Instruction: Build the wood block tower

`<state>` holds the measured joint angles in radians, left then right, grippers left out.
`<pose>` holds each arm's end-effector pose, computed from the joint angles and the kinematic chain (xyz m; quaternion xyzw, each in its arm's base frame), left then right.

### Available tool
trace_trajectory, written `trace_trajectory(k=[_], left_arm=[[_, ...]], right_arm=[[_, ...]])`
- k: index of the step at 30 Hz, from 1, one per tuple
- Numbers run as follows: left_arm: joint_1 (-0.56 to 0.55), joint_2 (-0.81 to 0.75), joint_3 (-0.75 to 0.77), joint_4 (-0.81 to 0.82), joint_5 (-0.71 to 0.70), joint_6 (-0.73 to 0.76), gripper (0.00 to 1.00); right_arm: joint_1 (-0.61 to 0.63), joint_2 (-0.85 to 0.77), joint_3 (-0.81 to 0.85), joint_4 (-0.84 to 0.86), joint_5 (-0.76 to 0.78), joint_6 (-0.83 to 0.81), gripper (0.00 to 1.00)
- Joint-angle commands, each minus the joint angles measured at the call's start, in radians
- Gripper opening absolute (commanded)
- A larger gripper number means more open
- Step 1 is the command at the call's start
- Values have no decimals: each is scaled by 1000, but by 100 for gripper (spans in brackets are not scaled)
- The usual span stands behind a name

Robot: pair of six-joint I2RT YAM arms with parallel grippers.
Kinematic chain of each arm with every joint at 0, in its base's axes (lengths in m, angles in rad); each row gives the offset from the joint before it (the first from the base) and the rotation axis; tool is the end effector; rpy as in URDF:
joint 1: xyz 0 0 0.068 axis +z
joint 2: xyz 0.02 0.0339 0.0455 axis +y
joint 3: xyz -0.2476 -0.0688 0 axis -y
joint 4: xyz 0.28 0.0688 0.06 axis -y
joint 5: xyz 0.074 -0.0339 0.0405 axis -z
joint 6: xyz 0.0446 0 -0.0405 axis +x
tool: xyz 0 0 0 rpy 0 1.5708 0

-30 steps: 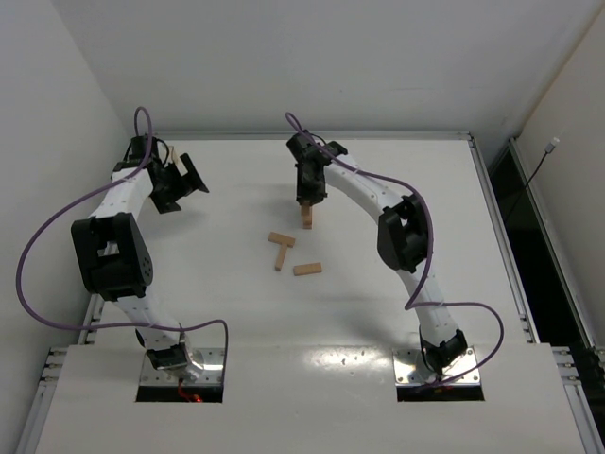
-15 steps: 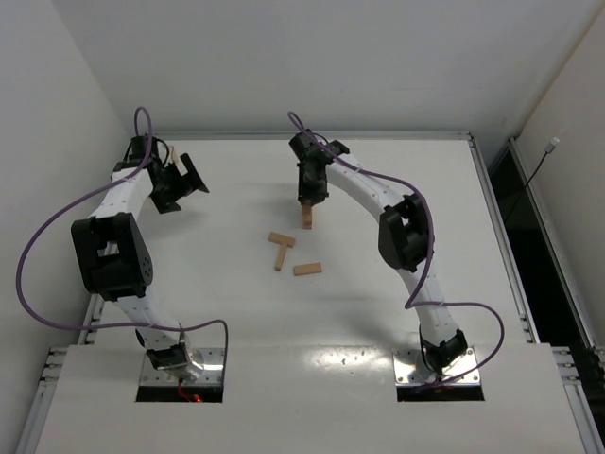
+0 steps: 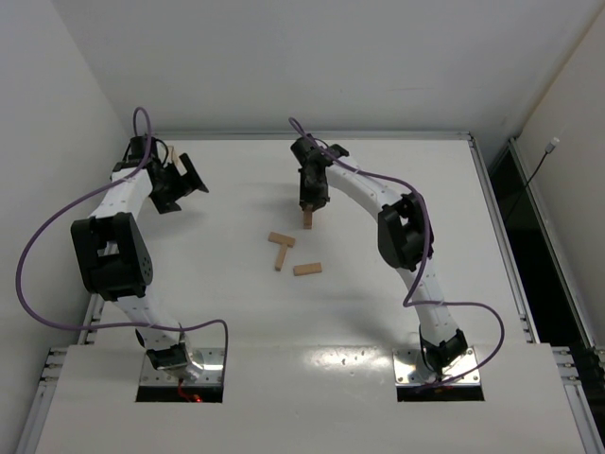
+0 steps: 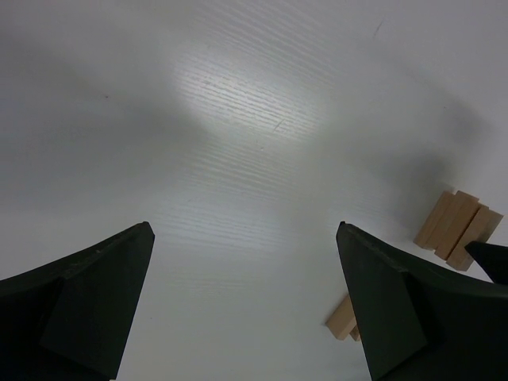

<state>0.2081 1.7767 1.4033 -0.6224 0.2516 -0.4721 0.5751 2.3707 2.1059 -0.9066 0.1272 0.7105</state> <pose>0.4102 0.0753 0.2112 -0.2838 0.9088 -0.1563 0.2630 0.4474 0.2833 0.1617 0.0787 0.9751 0.0688 0.1958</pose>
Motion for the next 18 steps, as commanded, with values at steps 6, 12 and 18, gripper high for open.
trace_trajectory(k=[6,12,18], left_arm=[[20,6,26,18,28,-13,100],[30,15,26,18,28,-13,100],[30,15,26,18,28,-13,100]], right_arm=[[-6,16,-17,35,-26,-3,28],[-6,16,-17,46,-47,-13,51],[-6,2,-17,66,-83,-86,74]])
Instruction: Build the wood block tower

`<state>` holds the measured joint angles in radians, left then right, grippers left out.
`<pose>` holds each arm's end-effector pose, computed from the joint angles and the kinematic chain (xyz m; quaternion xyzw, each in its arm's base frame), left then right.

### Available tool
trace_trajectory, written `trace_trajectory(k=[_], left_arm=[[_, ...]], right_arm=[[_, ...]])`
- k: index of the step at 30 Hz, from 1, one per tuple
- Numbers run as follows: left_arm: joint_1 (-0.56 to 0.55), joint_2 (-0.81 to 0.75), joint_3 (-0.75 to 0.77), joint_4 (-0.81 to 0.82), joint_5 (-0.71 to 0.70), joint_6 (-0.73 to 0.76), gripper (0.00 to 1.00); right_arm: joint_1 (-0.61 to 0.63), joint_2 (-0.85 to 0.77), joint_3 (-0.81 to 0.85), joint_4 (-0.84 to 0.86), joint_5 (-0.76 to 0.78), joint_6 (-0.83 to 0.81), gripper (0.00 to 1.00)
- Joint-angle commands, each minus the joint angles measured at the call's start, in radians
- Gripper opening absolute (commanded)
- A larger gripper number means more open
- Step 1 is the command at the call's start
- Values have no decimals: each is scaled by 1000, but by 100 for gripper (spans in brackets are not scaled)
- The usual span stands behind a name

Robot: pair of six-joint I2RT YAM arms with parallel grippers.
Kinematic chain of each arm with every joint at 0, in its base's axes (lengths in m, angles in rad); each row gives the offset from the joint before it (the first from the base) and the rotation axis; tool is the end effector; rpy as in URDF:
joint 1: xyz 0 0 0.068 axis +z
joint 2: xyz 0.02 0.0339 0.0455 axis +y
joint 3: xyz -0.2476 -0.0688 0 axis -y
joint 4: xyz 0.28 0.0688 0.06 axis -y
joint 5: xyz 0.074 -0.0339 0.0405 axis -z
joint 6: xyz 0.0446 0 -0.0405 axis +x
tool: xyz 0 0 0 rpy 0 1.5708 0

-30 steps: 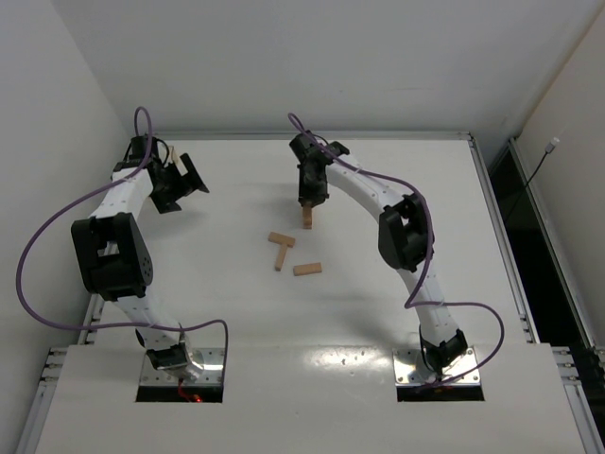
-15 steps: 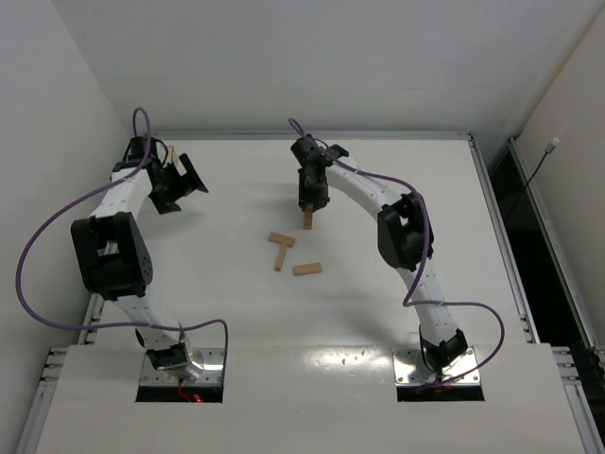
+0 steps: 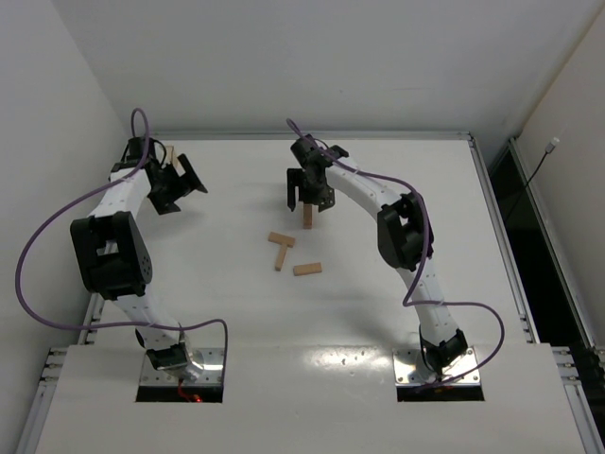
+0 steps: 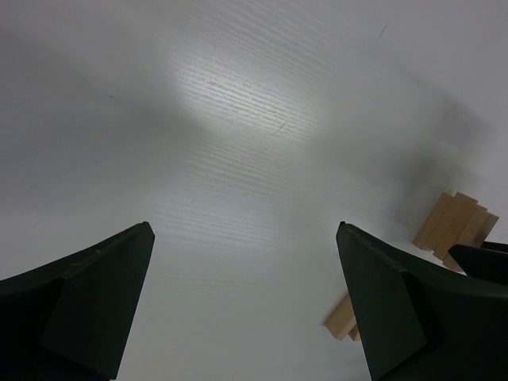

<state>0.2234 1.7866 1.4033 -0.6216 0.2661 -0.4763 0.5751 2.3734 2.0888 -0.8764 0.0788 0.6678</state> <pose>0.4101 0.0811 0.2075 -0.2914 0.9068 -0.1613 0.2584 0.4474 0.2858 0.1559 0.0533 0.9769 0.0870 0.1877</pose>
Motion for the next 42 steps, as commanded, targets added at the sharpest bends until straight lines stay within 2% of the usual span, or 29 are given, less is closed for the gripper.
trace_trajectory(k=[1,6,9,10,12,13,14,17,18,21,23,24,27,28,31,34,40,42], left_arm=[[14,-4,26,17,13,-8,100],[14,-47,-3,17,22,21,100],[14,-87,-36,5,22,62,100],[14,-130,-70,5,22,73,100],[-18,-182,-111,5,12,108,100],[-33,-211,-136,5,-4,123,100],[-48,-270,-189,5,-4,139,100],[-131,-375,-304,23,15,185,100],[-191,-442,-328,23,15,185,100],[-321,-535,-394,36,-8,208,100],[-375,-546,-417,46,-8,208,100],[-422,-546,-428,46,-8,208,95],[-507,-498,-419,46,-8,197,86],[-565,-474,-418,46,-8,188,84],[-691,-351,-371,34,-43,179,81],[-763,-209,-313,23,-70,168,76],[-803,-40,-247,23,-93,148,59],[-812,5,-236,23,-109,148,56]], right_arm=[[-6,-17,1,51,-34,-54,76],[29,-152,-67,148,-131,-249,90],[63,-282,-221,227,-120,-357,91],[72,-386,-324,244,-111,-382,91],[88,-497,-435,299,-96,-454,91],[103,-557,-554,324,-79,-474,91],[103,-676,-612,365,-68,-499,91],[112,-843,-818,390,-4,-540,88],[112,-941,-905,402,-4,-560,87],[98,-1109,-1048,402,49,-614,84],[98,-1166,-1091,393,109,-654,84],[86,-1189,-1119,384,127,-663,84],[57,-1258,-1133,361,150,-683,84],[45,-1270,-1142,346,150,-683,84],[33,-1303,-1142,301,159,-674,84],[8,-1324,-1122,272,170,-665,84],[-27,-1359,-1090,218,205,-665,84],[-37,-1372,-1090,200,205,-665,84]])
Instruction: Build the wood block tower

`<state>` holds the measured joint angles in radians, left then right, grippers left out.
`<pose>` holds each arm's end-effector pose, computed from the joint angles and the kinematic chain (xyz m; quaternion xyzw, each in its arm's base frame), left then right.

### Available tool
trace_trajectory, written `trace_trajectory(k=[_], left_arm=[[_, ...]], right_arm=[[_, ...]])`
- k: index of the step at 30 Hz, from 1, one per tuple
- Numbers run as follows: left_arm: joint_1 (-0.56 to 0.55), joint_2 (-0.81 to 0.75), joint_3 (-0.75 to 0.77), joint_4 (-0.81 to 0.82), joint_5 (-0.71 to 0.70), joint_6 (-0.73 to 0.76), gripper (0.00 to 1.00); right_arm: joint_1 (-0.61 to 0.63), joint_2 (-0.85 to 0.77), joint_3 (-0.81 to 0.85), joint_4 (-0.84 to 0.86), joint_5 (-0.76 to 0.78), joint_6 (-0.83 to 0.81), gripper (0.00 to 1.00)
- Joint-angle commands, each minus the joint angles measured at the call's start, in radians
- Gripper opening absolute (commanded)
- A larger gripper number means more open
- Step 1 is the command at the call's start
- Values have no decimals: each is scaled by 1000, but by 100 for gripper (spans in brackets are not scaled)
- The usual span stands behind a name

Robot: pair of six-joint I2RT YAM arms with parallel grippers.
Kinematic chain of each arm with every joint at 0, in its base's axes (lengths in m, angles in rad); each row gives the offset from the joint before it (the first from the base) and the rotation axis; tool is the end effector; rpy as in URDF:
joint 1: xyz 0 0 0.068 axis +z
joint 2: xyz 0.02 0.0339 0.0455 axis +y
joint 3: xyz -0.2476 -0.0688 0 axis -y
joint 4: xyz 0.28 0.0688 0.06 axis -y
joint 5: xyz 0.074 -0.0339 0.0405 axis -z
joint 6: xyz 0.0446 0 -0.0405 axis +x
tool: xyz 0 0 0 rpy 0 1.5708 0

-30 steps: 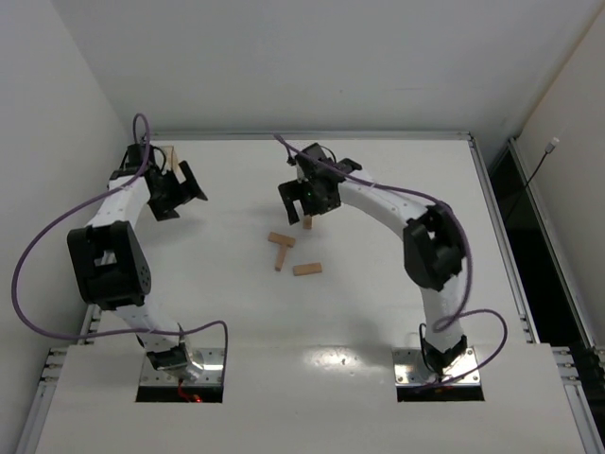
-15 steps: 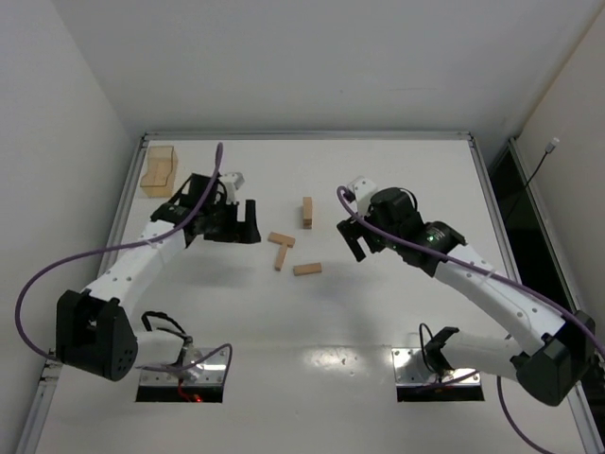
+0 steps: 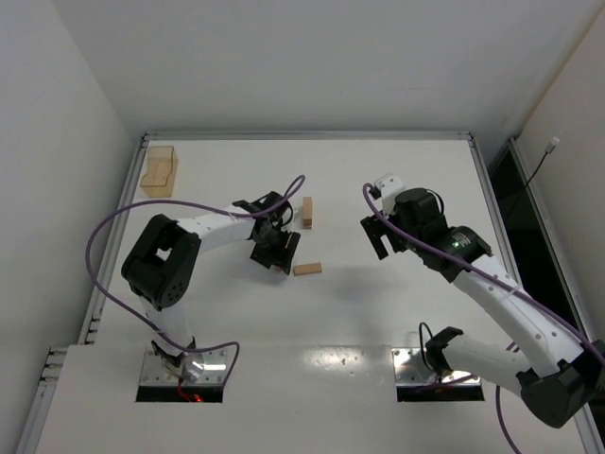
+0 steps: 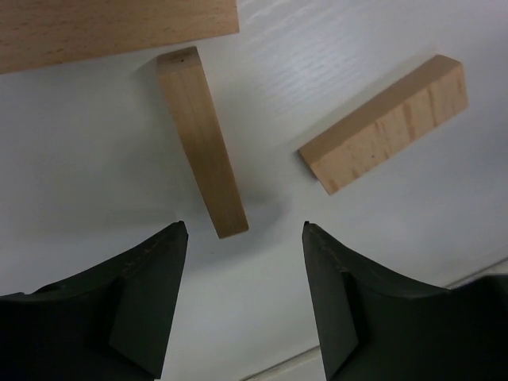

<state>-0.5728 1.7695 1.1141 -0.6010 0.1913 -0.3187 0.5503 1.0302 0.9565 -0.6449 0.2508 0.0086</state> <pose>0.3012 -0.2043 0.1211 0.1394 0.9733 -0.1523 0.0999 0.2312 0.1289 0.2879 -0.1919 0.8843 0.0036 0.4256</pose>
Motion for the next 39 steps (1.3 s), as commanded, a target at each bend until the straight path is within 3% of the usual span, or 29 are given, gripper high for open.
trace_trajectory(k=[1,10,13,16,19,24,27,28,29,30,34,36,39], left_arm=[[-16,31,53,3,-64,-10,56],[-16,80,87,23,-127,-10,54],[-16,105,110,23,-147,-10,48],[-16,114,119,23,-147,-10,31],[-16,114,119,23,-158,-28,3],[31,9,151,23,-87,-28,0],[138,-111,161,23,63,-19,0],[239,-154,161,59,208,-10,0],[295,-154,161,73,209,-10,0],[348,-154,176,73,318,-10,0],[595,-31,193,116,616,-43,0],[648,25,181,191,751,-72,0],[691,137,196,202,812,-63,0]], right_arm=[[-24,-28,42,-41,33,-6,84],[-43,-38,2,-30,-30,5,84],[-52,-38,-7,-21,-42,5,84],[-61,-38,-16,-21,-53,16,84],[-61,-38,-16,-21,-53,16,84],[-70,-38,-25,-21,-53,16,84],[-70,-38,-35,-12,-87,16,84],[-70,-38,-35,-12,-96,16,84],[-70,-38,-44,0,-96,16,84],[-70,-38,-44,1,-123,16,84],[-79,1,-35,20,-172,16,84],[-79,14,-25,21,-183,16,84],[-88,39,-13,21,-183,16,84]])
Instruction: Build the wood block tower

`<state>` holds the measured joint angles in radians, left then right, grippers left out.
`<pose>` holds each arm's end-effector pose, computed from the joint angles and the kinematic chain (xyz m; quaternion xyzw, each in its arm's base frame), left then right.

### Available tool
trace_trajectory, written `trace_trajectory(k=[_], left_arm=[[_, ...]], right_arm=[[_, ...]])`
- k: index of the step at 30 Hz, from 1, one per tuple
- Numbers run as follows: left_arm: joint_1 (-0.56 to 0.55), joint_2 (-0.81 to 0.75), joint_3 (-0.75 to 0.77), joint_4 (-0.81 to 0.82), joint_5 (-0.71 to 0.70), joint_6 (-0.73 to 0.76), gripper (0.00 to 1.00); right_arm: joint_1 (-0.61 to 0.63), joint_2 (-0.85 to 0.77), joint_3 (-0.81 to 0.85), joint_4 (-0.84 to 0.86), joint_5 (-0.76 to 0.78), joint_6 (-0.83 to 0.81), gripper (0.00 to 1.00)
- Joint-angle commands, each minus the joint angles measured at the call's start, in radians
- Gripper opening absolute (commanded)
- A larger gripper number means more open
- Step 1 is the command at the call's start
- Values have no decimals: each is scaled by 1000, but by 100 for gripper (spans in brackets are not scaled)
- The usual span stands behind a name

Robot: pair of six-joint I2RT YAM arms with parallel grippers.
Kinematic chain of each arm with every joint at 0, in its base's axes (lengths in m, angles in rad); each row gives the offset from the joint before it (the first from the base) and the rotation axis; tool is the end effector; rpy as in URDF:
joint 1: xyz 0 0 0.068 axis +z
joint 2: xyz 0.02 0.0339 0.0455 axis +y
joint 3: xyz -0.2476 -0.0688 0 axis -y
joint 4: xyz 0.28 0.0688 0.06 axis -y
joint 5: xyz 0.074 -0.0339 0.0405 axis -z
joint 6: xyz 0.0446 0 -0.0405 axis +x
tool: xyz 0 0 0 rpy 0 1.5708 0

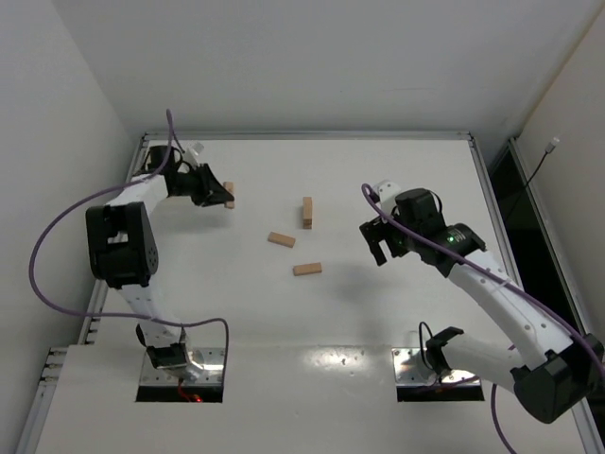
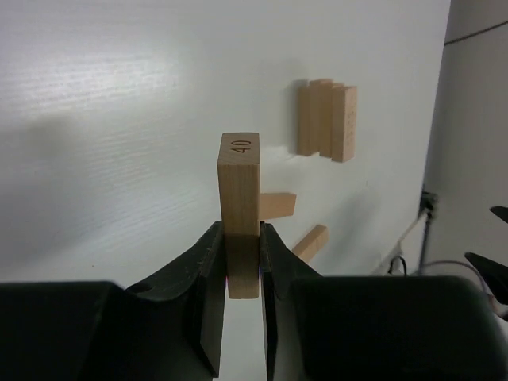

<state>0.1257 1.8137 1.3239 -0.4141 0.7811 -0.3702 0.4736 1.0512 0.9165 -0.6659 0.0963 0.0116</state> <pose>0.4208 0.0215 0.1920 -0.0936 0.8776 -0.3940 0.2565 0.2378 0.1171 0.2653 -0.1943 0.9052 0.0468 0.3749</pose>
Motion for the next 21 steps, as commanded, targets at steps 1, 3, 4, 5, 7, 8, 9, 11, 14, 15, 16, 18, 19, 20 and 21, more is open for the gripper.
trace_trajectory(k=[1,3,4,5,7,8,9,11,14,15,16,18,19,20,21], left_arm=[[3,125,23,-14,222,8,0],[3,203,56,-55,222,39,0],[3,229,102,-81,222,59,0],[-7,268,115,-81,222,59,3],[-8,300,138,-104,211,74,6],[-17,311,138,-95,211,74,6],[-17,323,147,-95,211,74,6],[-17,352,147,-95,190,74,6],[-17,374,156,-115,150,65,11],[-17,374,156,-115,136,65,16],[-5,374,156,-124,98,56,25],[5,383,156,-134,49,56,49],[5,383,156,-144,17,56,53],[5,383,156,-155,17,56,56],[5,383,156,-155,7,56,56]], right_arm=[[-12,18,38,42,-29,13,84],[-21,29,50,42,-29,13,84],[-21,39,50,42,-38,13,84],[-21,40,50,42,-38,13,84],[-30,52,61,42,-49,13,84],[-30,52,61,42,-49,13,84],[-30,61,70,42,-49,13,84],[-39,72,79,42,-58,22,84],[-39,84,100,42,-67,22,84],[-39,84,101,42,-67,22,84],[-49,93,111,42,-67,22,84],[-49,102,111,42,-67,31,84],[-49,102,111,52,-67,31,84],[-49,102,122,52,-67,31,84],[-49,113,122,52,-67,31,84]])
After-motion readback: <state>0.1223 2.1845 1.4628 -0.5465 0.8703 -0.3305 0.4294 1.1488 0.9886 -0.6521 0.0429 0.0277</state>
